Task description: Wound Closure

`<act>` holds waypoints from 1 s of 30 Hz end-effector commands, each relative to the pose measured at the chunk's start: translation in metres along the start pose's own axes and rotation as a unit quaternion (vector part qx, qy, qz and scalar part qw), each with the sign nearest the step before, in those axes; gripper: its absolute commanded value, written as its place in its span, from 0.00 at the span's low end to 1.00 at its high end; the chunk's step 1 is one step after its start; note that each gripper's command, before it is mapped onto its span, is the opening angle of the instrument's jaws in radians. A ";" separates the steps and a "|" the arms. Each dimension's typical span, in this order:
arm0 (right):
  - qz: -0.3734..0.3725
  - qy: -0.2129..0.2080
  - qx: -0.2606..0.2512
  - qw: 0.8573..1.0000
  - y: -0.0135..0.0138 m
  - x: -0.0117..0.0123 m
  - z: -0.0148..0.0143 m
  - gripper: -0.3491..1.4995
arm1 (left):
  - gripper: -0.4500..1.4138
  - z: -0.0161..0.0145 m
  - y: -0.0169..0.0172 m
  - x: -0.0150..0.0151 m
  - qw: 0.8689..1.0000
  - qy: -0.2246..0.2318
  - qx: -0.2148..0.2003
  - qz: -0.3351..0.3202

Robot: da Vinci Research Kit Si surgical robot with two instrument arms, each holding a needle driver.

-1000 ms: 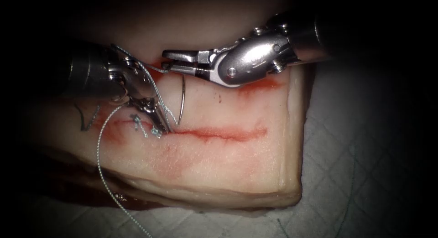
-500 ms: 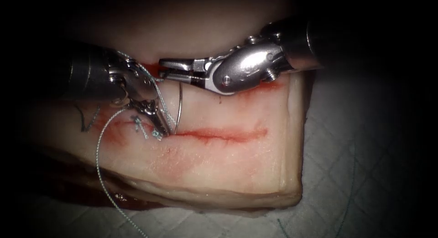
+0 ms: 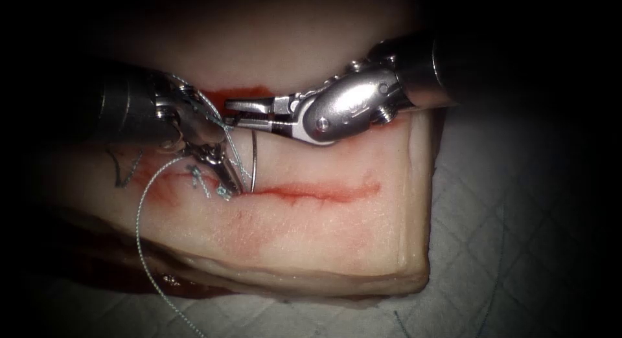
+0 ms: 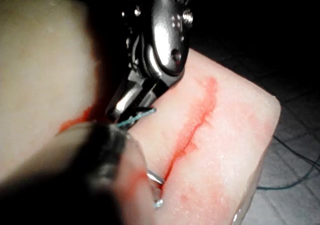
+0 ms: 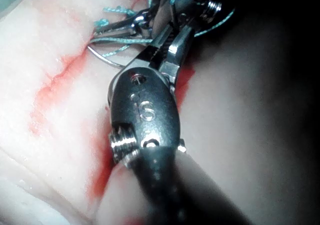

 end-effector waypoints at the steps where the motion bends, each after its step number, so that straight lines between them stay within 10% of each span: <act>1: 0.003 -0.004 0.011 1.000 -0.0005 0.0003 0.0007 0.00 | 0.00 0.0003 0.0005 -0.0005 1.000 0.001 0.000 0.002; 30: 0.081 0.002 0.083 0.993 -0.0008 0.0002 0.0004 0.00 | 0.00 0.0002 -0.0003 -0.0005 1.000 -0.001 0.000 0.003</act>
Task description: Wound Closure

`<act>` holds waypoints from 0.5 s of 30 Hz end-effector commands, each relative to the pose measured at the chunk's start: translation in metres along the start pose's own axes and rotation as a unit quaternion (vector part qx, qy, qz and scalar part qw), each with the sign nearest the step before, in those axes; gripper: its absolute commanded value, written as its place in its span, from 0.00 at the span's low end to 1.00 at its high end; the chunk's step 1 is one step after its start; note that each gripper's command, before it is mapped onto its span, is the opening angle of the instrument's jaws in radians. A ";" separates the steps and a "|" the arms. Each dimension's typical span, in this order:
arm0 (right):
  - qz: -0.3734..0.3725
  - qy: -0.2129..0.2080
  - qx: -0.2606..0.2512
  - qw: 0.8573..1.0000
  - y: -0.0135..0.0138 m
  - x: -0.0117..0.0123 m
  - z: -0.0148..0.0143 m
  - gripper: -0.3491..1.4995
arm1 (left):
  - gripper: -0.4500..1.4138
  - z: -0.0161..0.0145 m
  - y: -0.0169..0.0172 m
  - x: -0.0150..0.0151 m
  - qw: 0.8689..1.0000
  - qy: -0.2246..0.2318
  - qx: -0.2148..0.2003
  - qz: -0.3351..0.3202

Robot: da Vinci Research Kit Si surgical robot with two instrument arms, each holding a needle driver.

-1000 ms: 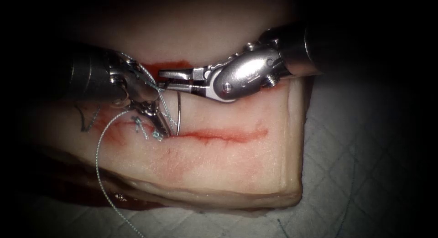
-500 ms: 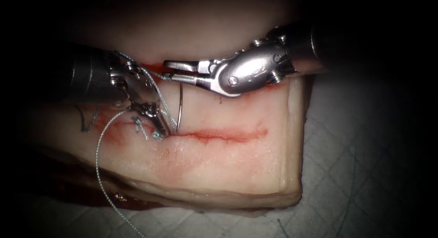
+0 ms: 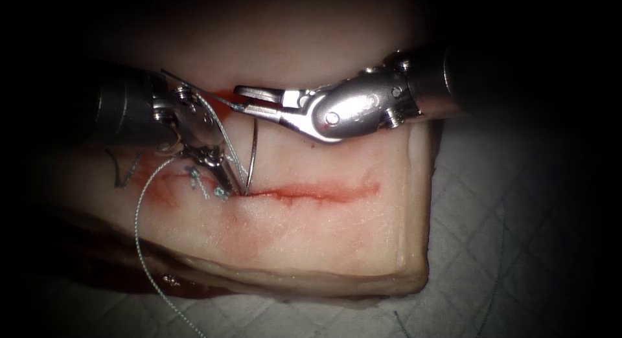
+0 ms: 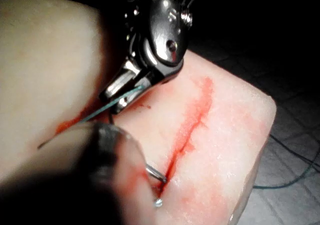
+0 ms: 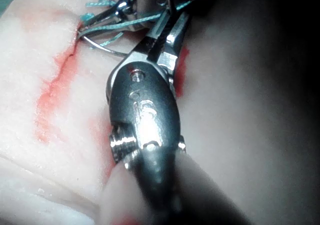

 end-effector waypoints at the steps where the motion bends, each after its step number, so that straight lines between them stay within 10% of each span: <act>1: -0.001 0.000 0.002 1.000 -0.0004 0.0004 0.0007 0.00 | 0.00 0.0003 0.0004 -0.0005 1.000 0.000 0.000 0.001; 15: -0.009 0.012 0.019 1.000 -0.0004 0.0005 0.0007 0.00 | 0.00 0.0002 0.0002 -0.0005 1.000 -0.001 0.000 0.001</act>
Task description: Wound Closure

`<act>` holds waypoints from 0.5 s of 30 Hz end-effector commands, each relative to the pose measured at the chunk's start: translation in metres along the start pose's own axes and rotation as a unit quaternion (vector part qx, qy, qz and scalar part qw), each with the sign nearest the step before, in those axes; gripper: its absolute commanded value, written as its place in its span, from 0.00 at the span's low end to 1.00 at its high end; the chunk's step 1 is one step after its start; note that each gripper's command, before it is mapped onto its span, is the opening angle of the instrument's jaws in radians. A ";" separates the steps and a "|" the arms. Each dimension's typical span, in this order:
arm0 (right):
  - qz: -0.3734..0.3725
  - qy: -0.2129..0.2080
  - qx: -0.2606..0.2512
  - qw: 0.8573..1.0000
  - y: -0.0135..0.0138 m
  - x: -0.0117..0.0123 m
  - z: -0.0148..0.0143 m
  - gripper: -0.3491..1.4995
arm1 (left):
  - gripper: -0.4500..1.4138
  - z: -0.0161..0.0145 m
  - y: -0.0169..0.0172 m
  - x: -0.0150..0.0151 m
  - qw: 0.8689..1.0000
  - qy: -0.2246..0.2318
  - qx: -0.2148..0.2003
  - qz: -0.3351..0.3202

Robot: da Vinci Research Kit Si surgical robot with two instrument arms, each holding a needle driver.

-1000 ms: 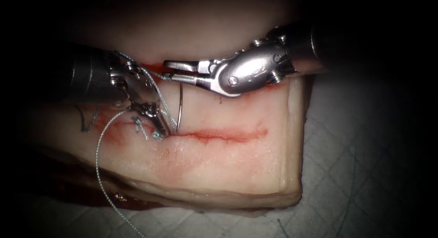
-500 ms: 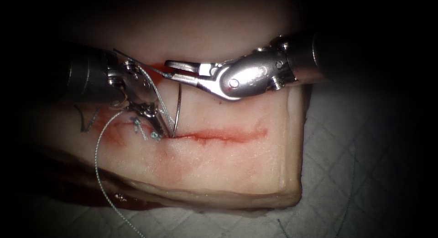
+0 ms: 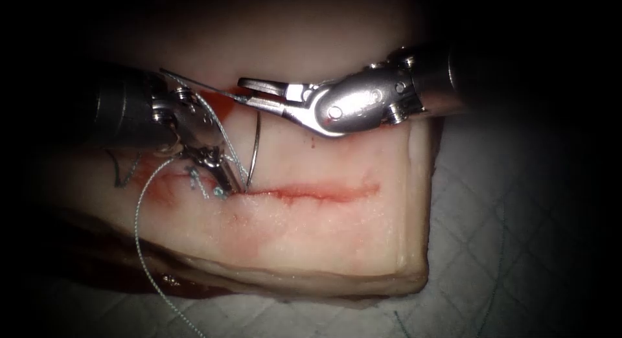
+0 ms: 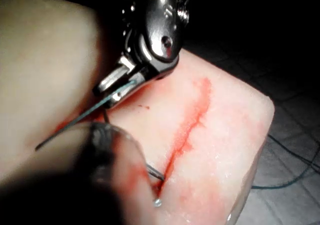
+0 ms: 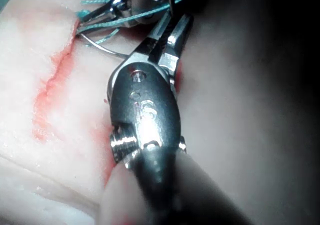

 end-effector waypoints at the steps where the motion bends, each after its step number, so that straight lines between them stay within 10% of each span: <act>1: -0.001 0.000 0.003 1.000 0.0000 0.0004 0.0009 0.00 | 0.00 0.0003 0.0005 -0.0005 1.000 -0.001 0.000 0.001; 15: 0.053 0.007 0.028 0.998 -0.0001 0.0003 0.0006 0.00 | 0.00 0.0004 0.0005 -0.0004 1.000 0.000 0.000 0.001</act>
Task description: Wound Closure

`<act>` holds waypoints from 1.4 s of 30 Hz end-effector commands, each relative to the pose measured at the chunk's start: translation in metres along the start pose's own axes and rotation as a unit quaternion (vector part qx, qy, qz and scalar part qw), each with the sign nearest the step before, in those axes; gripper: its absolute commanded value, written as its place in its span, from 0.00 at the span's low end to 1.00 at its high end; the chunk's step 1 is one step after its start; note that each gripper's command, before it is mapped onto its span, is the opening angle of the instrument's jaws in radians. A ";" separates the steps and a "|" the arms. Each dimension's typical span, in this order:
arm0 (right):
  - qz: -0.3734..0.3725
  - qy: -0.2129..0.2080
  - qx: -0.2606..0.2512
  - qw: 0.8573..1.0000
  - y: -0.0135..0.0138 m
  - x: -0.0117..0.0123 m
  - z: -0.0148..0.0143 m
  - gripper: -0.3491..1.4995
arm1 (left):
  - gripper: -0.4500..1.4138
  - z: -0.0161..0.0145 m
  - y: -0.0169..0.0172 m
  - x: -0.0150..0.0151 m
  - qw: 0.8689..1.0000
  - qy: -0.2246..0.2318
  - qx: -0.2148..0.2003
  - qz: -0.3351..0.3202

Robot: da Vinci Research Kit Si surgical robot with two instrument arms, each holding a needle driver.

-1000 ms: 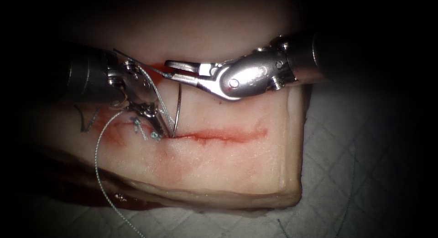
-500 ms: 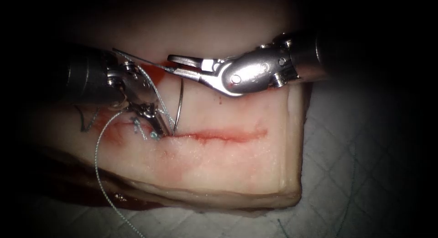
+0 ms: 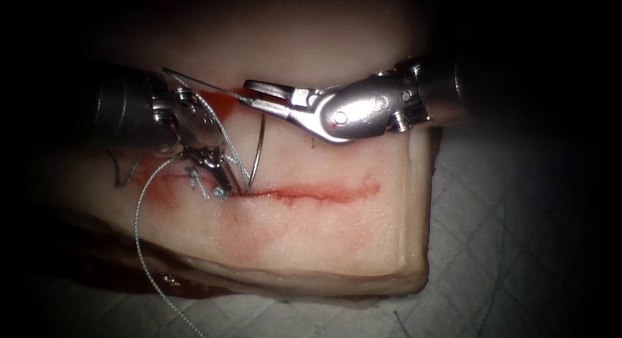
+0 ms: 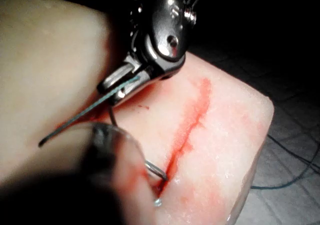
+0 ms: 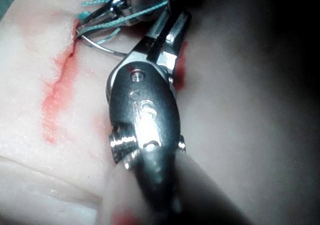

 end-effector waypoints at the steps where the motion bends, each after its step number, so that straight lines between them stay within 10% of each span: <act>1: 0.016 -0.006 0.002 1.000 0.0000 0.0005 0.0008 0.00 | 0.00 0.0004 0.0004 -0.0004 1.000 0.000 0.000 0.001; 18: 0.055 0.025 0.091 0.994 -0.0002 0.0001 0.0001 0.00 | 0.00 0.0004 0.0003 -0.0004 1.000 0.000 0.000 0.001; 42: -0.045 0.048 -0.001 0.998 0.0000 0.0006 -0.0002 0.00 | 0.00 0.0005 0.0000 -0.0004 1.000 0.001 0.001 -0.002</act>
